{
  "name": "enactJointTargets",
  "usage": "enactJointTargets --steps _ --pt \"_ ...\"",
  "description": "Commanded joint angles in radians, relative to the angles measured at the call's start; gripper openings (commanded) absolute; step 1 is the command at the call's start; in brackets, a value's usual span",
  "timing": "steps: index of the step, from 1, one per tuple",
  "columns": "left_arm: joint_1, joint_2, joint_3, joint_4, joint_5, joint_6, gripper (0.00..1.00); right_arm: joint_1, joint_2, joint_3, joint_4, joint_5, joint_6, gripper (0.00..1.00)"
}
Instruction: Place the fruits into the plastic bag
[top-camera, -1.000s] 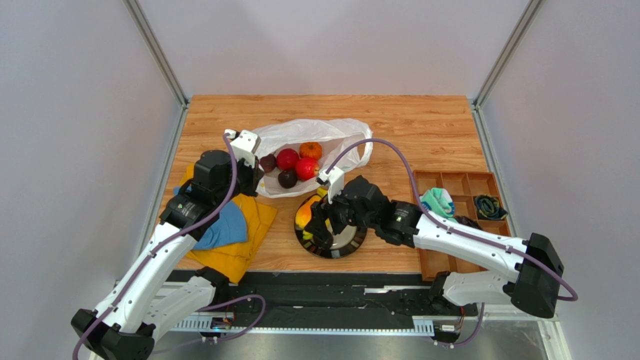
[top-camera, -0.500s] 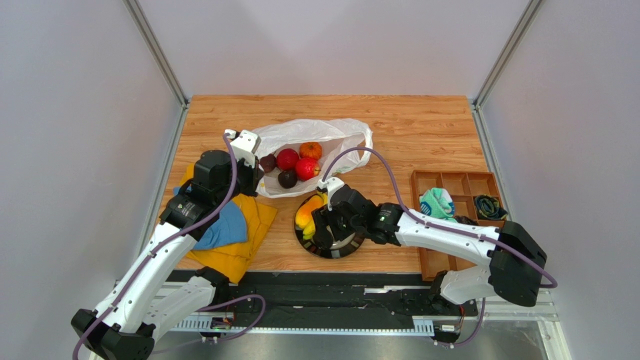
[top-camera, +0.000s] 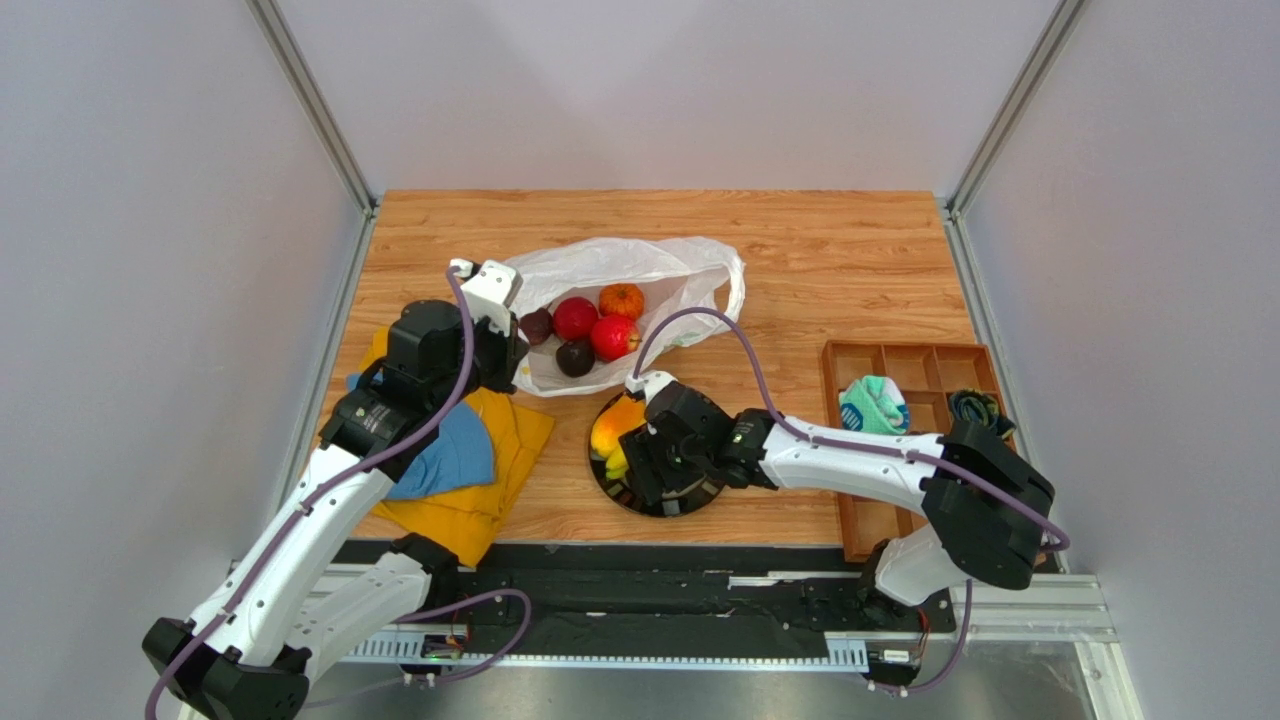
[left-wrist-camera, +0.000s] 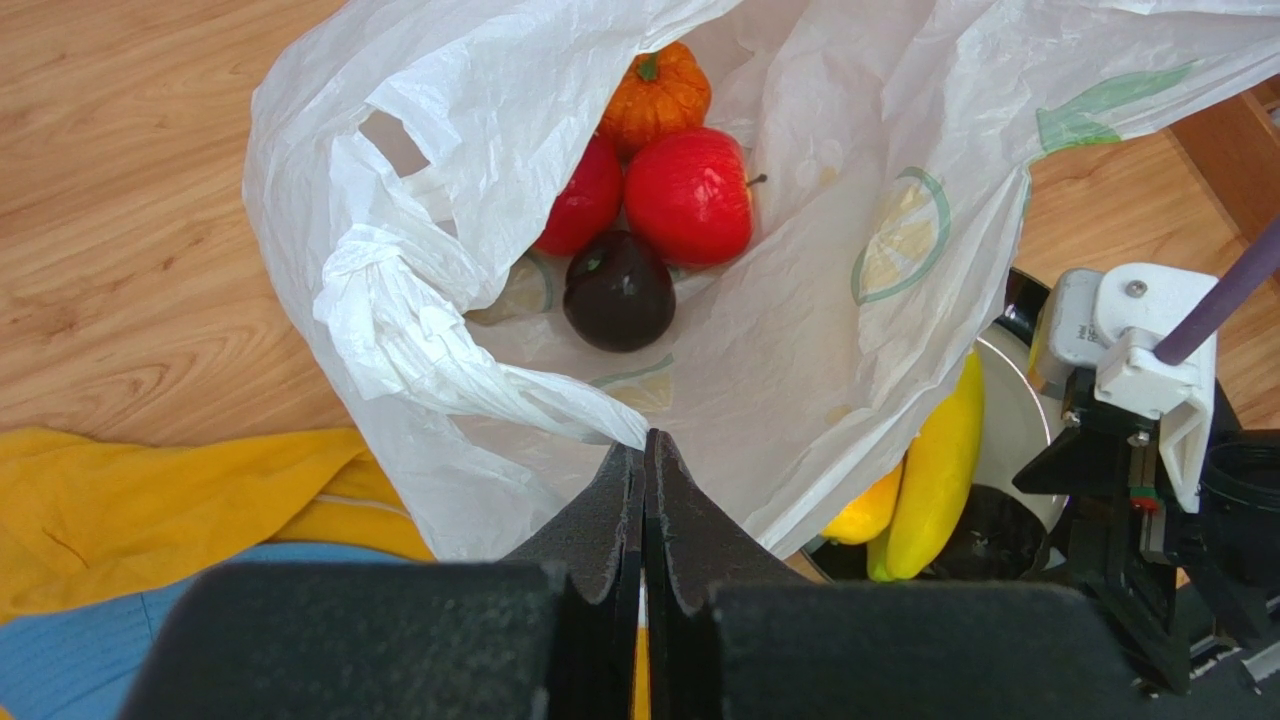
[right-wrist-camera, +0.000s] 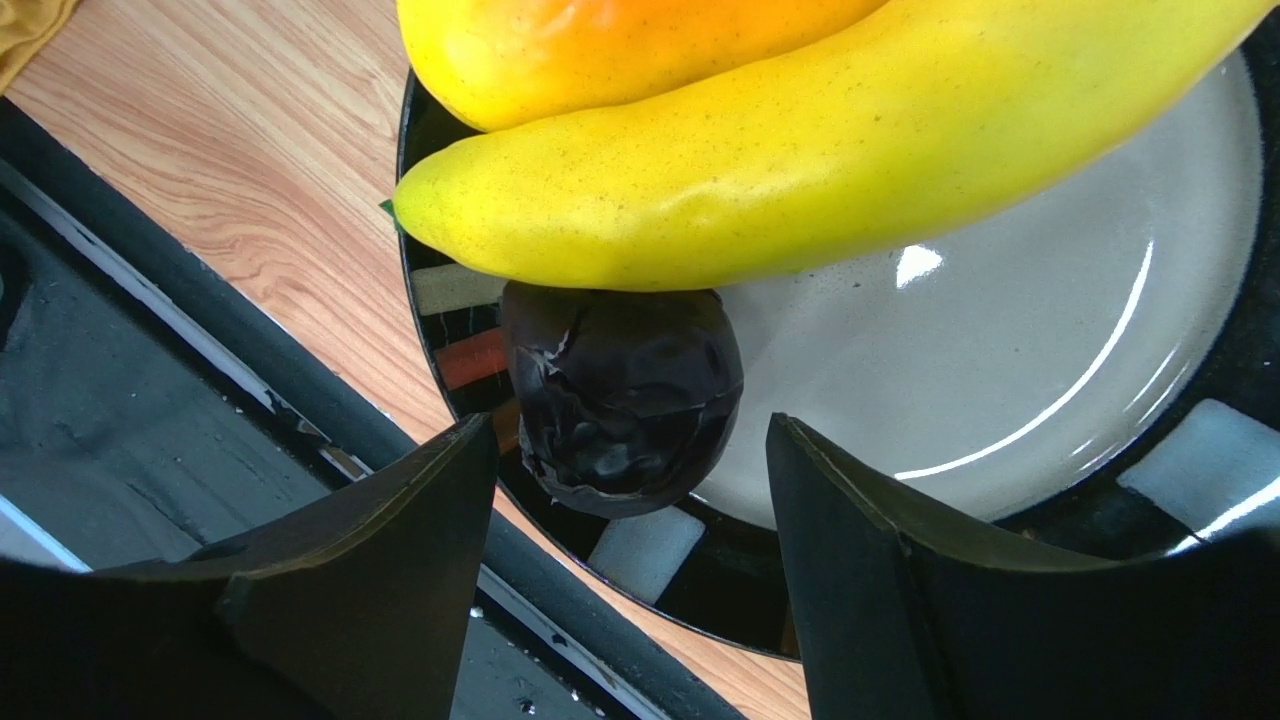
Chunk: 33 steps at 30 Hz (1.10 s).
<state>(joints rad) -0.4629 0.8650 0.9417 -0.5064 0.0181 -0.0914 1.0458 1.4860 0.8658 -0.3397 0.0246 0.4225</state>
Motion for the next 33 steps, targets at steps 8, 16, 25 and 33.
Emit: enactJointTargets --steps 8,16,25,33 --pt "-0.002 -0.006 0.04 0.012 0.009 -0.011 0.0 0.002 0.046 0.009 0.07 -0.009 0.009 0.6" --pt "-0.002 -0.006 0.04 0.012 0.009 -0.011 0.0 0.002 0.065 0.029 0.022 0.004 0.004 0.45" --pt "-0.002 -0.004 0.04 0.012 0.011 -0.011 0.0 0.002 0.0 0.025 -0.05 0.018 -0.025 0.35" --pt "-0.002 -0.006 0.04 0.014 0.014 -0.011 0.0 0.003 -0.18 0.015 -0.096 0.057 -0.07 0.34"
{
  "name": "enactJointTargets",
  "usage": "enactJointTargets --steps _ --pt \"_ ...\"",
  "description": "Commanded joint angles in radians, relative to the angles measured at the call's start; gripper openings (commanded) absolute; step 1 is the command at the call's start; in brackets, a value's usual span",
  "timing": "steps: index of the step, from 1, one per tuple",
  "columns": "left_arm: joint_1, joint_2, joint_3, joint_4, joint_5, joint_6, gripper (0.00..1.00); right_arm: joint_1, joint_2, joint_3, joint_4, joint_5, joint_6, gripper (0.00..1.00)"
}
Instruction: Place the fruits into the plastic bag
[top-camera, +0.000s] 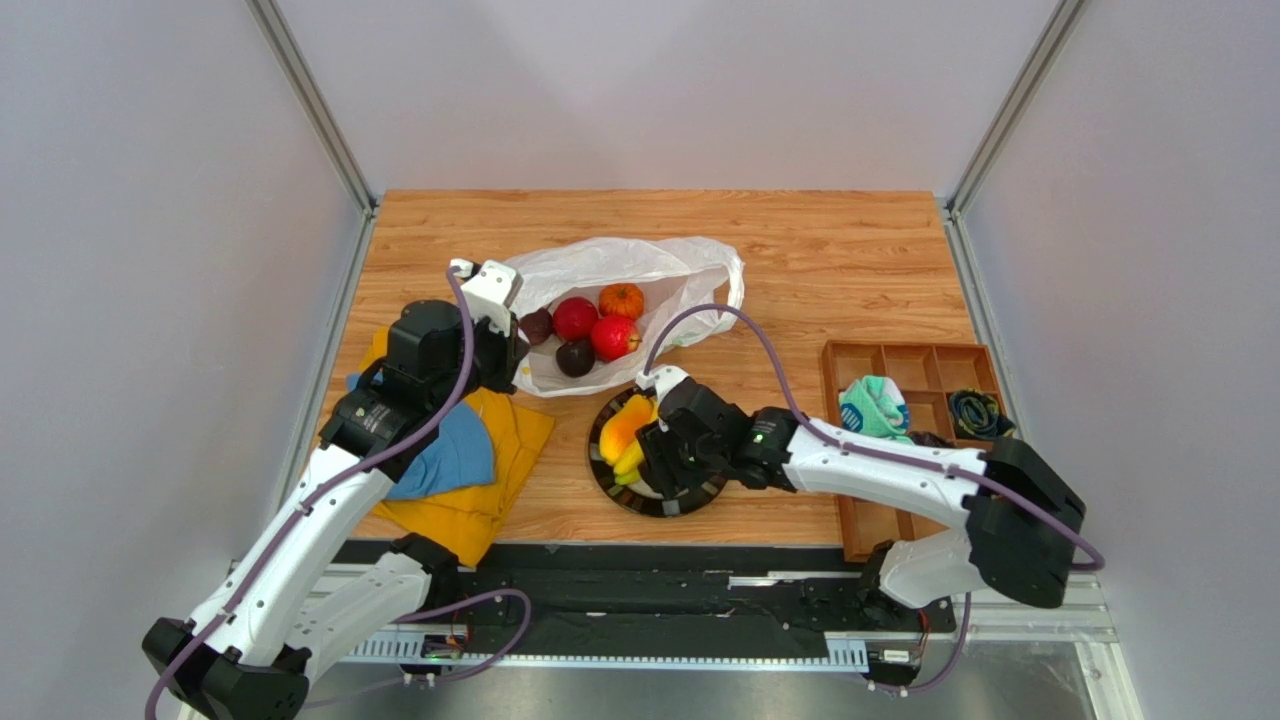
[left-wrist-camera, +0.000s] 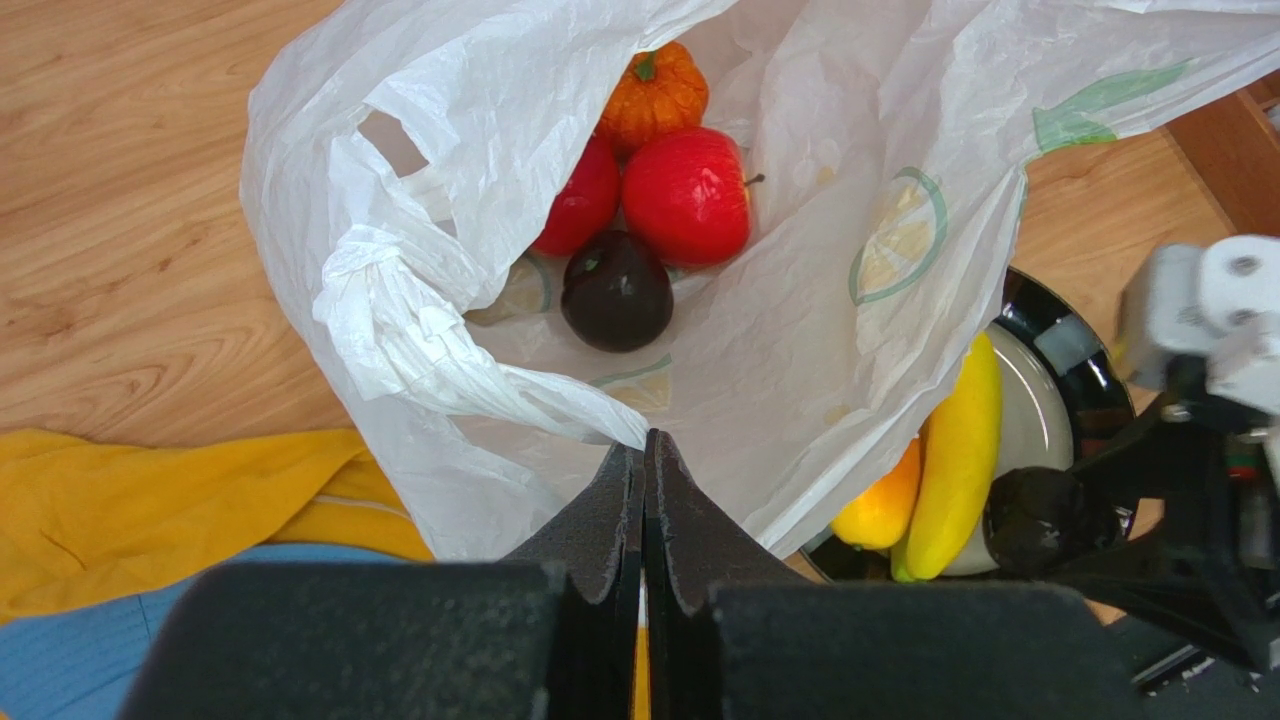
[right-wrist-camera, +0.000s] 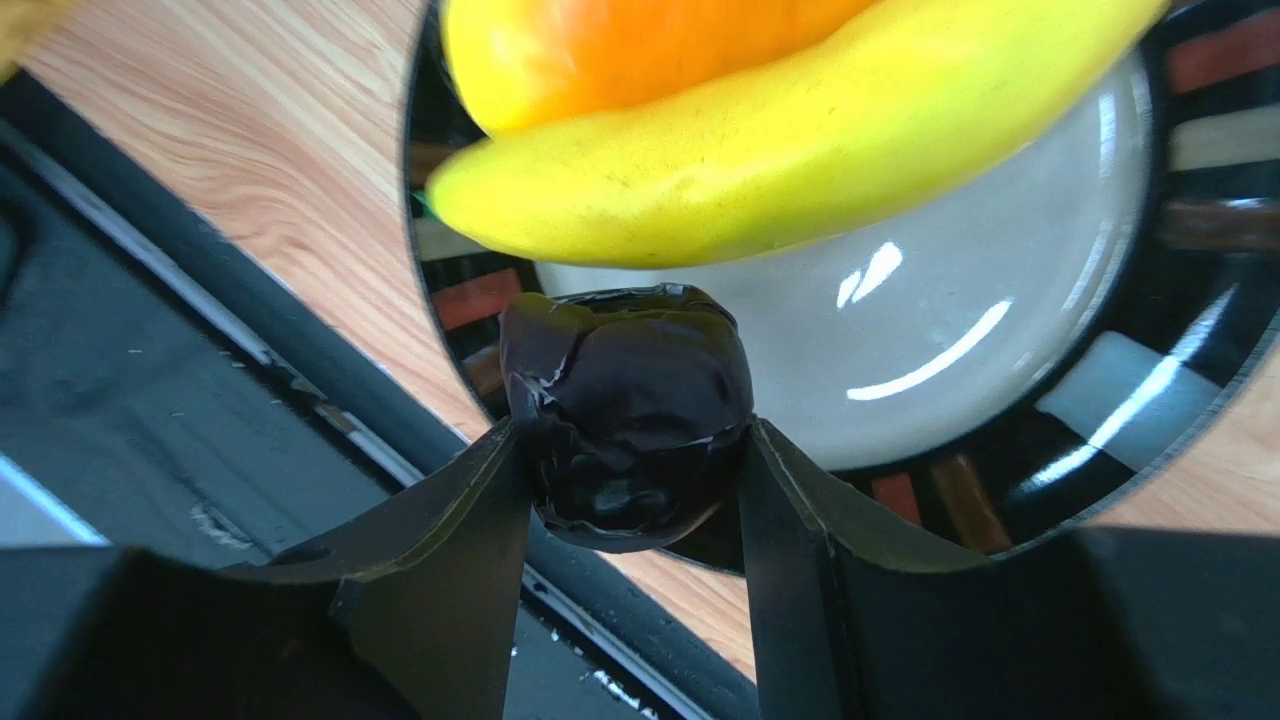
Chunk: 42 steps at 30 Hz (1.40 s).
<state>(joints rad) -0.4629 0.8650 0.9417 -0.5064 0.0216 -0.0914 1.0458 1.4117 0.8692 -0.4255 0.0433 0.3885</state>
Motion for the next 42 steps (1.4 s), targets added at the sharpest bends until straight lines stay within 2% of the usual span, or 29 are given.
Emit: enactJointTargets --steps 1,6,10,17,23,26,30,42 --pt "-0.002 -0.006 0.04 0.014 0.012 -0.013 0.0 0.003 -0.14 0.025 -0.004 0.038 -0.039 0.34" --pt "-0.002 -0.004 0.04 0.012 0.014 -0.013 0.0 0.002 -0.189 0.105 0.03 0.055 -0.101 0.34" --pt "-0.002 -0.004 0.039 0.012 0.009 -0.011 0.0 -0.012 -0.151 0.212 0.047 0.09 -0.164 0.34" --pt "-0.002 -0.008 0.04 0.011 0.008 -0.011 0.0 -0.092 0.004 0.451 0.056 0.061 -0.201 0.34" --pt "-0.002 -0.004 0.04 0.011 0.008 -0.011 0.0 -0.151 0.222 0.638 0.06 -0.014 -0.204 0.34" --pt "-0.002 -0.006 0.04 0.012 0.005 -0.011 0.0 -0.159 0.343 0.741 0.012 -0.016 -0.206 0.34" --pt "-0.002 -0.004 0.04 0.012 0.006 -0.011 0.0 -0.161 0.467 0.816 -0.038 0.001 -0.204 0.36" --pt "-0.002 -0.008 0.04 0.012 0.011 -0.011 0.0 -0.196 0.596 0.852 -0.076 -0.017 -0.166 0.4"
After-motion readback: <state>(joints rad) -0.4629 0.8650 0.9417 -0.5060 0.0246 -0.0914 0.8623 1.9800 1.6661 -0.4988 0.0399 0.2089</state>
